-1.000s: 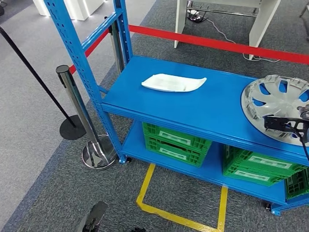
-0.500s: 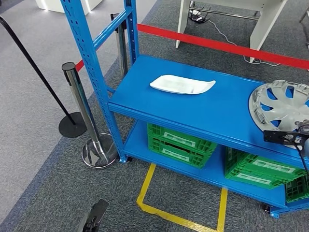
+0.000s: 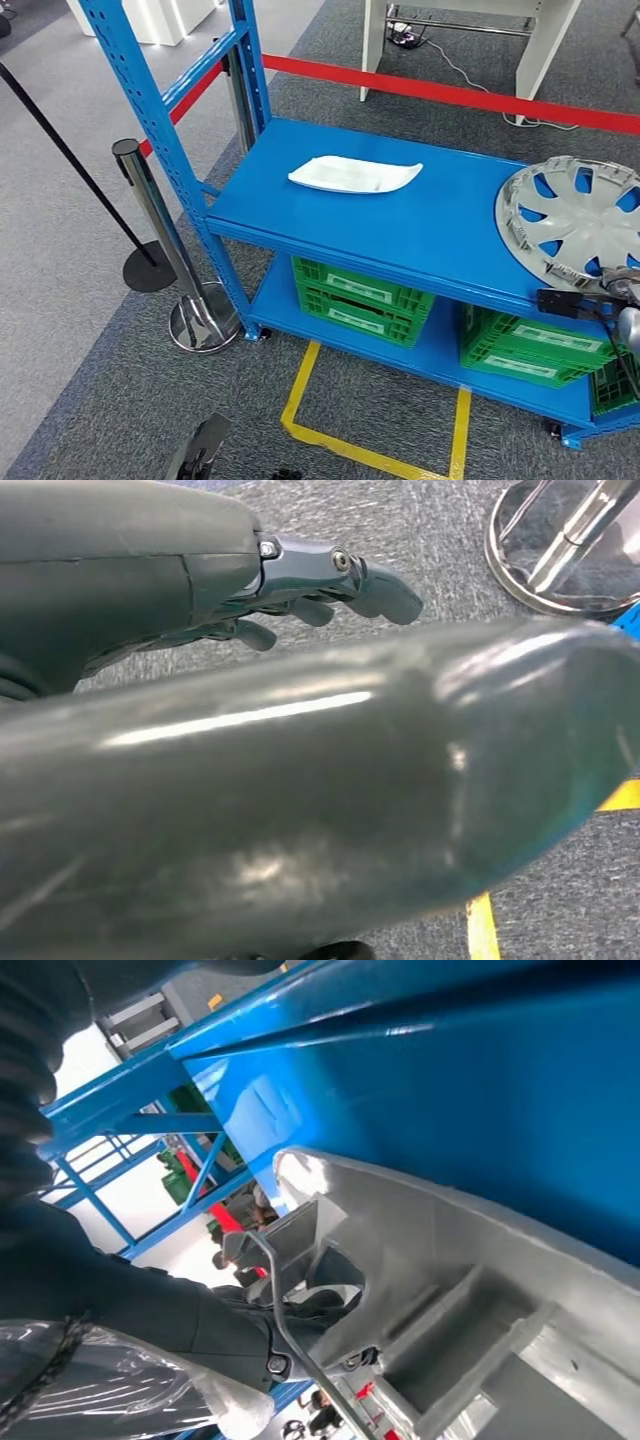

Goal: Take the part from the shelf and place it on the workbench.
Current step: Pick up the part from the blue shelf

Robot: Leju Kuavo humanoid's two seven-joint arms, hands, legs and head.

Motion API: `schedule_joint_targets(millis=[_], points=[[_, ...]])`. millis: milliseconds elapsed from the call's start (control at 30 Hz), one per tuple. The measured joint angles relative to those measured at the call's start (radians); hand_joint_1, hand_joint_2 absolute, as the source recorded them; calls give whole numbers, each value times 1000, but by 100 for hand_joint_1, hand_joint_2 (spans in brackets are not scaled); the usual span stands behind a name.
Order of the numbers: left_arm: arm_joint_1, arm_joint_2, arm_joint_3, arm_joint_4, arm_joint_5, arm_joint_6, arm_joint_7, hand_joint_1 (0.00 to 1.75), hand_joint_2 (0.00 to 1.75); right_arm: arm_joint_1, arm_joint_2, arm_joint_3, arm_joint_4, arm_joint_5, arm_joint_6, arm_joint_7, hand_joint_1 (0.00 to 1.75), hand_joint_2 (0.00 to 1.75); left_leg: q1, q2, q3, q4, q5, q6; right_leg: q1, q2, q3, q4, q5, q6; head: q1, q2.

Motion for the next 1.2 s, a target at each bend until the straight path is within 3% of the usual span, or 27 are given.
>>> schedule_joint_targets(millis=[100,167,233,300,333,400,467,500,533,600,667,800,867,933,967,1000,1033,1100,1167,1200], points=[[-1,-1,-3,0,-2,-1,0,0,0,10,0,-3,1,-9,-26,1,0,175,-6,0,90,-192,92,23,6,2,4,1,-2,2,0,0],[-3,-3,-5,0,-3,-1,0,0,0,22,-1,-8,1,-14,-51,2,0,175,-11,1,122,-263,106,31,8,1,2,1,-2,9,1,0],[-2,-6,-6,0,-3,-1,0,0,0,33,-2,-13,2,-15,-76,2,0,175,-11,1,126,-271,106,33,7,0,0,-1,-2,19,1,0],[-2,-9,-7,0,-2,-1,0,0,0,40,-3,-17,1,-16,-98,0,0,175,-7,2,131,-283,112,39,4,0,-13,22,-21,29,3,0],[-3,-11,-7,0,-2,-1,0,0,0,43,-4,-20,1,-16,-106,-1,0,175,-5,3,133,-288,115,43,4,0,-32,61,-44,33,4,0],[-4,-14,-8,0,-1,-1,0,0,0,50,-6,-23,1,-16,-116,-3,0,175,-4,3,133,-289,117,46,2,0,-91,188,-106,41,6,0],[-1,-17,-7,0,0,-1,0,0,0,59,-7,-25,1,-15,-123,-9,0,175,-3,3,132,-288,116,46,0,-1,-134,275,-128,47,6,0],[1,-18,-7,0,1,-1,0,0,0,61,-7,-27,0,-15,-127,-12,0,175,-2,3,132,-287,116,45,-2,-1,-129,264,-111,50,6,0],[1,-19,-7,0,2,-1,0,0,0,62,-9,-29,-3,-15,-132,-16,0,175,-1,2,133,-285,114,42,-5,-2,-105,214,-79,53,6,0],[1,-19,-7,0,4,-1,-2,0,0,59,-12,-32,-11,-15,-145,-19,0,175,-1,2,131,-277,108,33,-9,-3,-34,76,-24,57,7,0],[3,-19,-7,0,7,-1,-5,0,0,55,-15,-34,-20,-16,-153,-21,0,175,-4,1,127,-270,105,24,-9,-1,6,7,-12,49,7,0],[6,-18,-7,0,12,0,-9,0,0,55,-16,-37,-35,-17,-155,-29,0,175,-2,1,119,-252,91,6,-8,2,9,7,-14,19,4,0],[6,-17,-7,0,14,0,-12,0,0,57,-16,-39,-49,-17,-156,-34,0,175,-1,2,80,-163,39,-3,-10,0,10,6,-13,8,2,0],[9,-17,-7,0,17,0,-14,0,0,60,-16,-40,-64,-15,-157,-37,0,175,0,3,17,-25,-21,-8,-9,0,7,6,-12,3,0,0],[11,-17,-7,0,18,0,-15,0,0,61,-16,-40,-71,-14,-157,-37,0,175,1,3,-3,19,-31,-8,-9,0,7,6,-12,3,0,0],[13,-17,-7,0,19,0,-15,0,0,62,-16,-39,-77,-13,-157,-38,0,175,1,3,-5,24,-22,-6,-9,1,6,6,-12,2,0,0],[14,-17,-7,0,20,0,-15,0,0,63,-16,-39,-82,-12,-157,-38,0,175,1,3,13,-11,5,-3,-8,1,6,6,-11,3,0,0],[14,-17,-6,0,20,0,-15,0,0,61,-16,-40,-94,-11,-157,-38,0,175,-1,3,80,-149,70,8,-6,4,7,7,-11,5,0,0],[12,-17,-6,0,20,0,-15,0,0,56,-17,-40,-108,-10,-155,-43,0,175,-4,2,125,-245,94,16,-4,7,4,8,-9,14,1,0],[12,-17,-6,0,20,0,-16,0,0,54,-17,-39,-115,-10,-154,-47,0,175,-6,2,130,-260,92,19,-3,8,2,7,-7,20,2,0]])
